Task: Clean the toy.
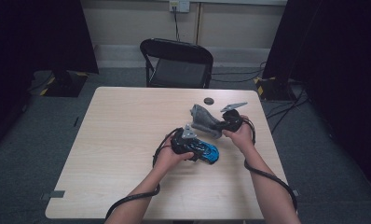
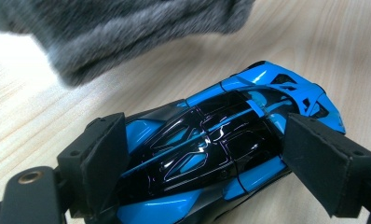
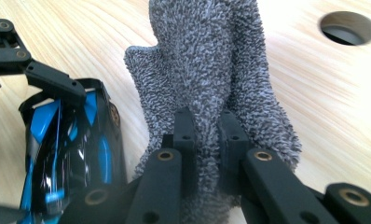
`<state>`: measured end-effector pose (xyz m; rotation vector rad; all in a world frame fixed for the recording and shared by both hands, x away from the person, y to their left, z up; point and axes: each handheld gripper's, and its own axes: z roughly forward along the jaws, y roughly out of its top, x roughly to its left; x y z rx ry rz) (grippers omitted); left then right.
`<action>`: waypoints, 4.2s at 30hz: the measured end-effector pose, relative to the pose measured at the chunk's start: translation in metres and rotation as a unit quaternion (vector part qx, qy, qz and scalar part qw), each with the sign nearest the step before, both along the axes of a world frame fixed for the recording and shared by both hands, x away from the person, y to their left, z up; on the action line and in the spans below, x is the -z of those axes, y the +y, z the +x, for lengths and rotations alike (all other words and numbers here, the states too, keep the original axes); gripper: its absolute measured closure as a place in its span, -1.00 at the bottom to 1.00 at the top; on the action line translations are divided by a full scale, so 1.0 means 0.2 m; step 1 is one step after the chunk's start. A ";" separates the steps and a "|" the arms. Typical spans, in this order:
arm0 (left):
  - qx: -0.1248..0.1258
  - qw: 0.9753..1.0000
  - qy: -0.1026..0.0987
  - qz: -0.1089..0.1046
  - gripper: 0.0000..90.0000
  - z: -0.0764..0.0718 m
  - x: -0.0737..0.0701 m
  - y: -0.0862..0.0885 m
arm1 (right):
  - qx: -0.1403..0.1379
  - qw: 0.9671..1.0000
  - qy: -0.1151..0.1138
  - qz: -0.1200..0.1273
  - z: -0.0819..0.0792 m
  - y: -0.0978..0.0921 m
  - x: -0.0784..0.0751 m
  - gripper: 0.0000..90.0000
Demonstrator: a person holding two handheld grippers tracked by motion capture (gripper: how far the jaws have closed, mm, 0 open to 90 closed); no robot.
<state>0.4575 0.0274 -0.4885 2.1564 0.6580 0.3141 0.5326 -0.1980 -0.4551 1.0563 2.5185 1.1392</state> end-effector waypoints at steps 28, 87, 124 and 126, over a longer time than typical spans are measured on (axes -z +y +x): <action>-0.001 1.000 -0.002 -0.004 -0.68 0.00 0.00 0.00 | -0.072 0.997 0.014 -0.013 0.01 0.27 0.16 0.79; 0.002 1.000 -0.001 -0.002 -0.66 -0.02 0.00 -0.02 | -0.086 0.996 0.002 -0.015 -0.16 -0.09 0.16 0.78; 0.000 1.000 -0.002 0.001 -0.65 -0.02 0.00 -0.02 | -0.066 0.998 0.013 0.002 -0.34 -0.35 0.16 0.78; -0.001 1.000 -0.003 0.000 -0.65 -0.02 0.00 -0.02 | -0.065 0.998 0.016 0.000 -0.35 -0.37 0.16 0.78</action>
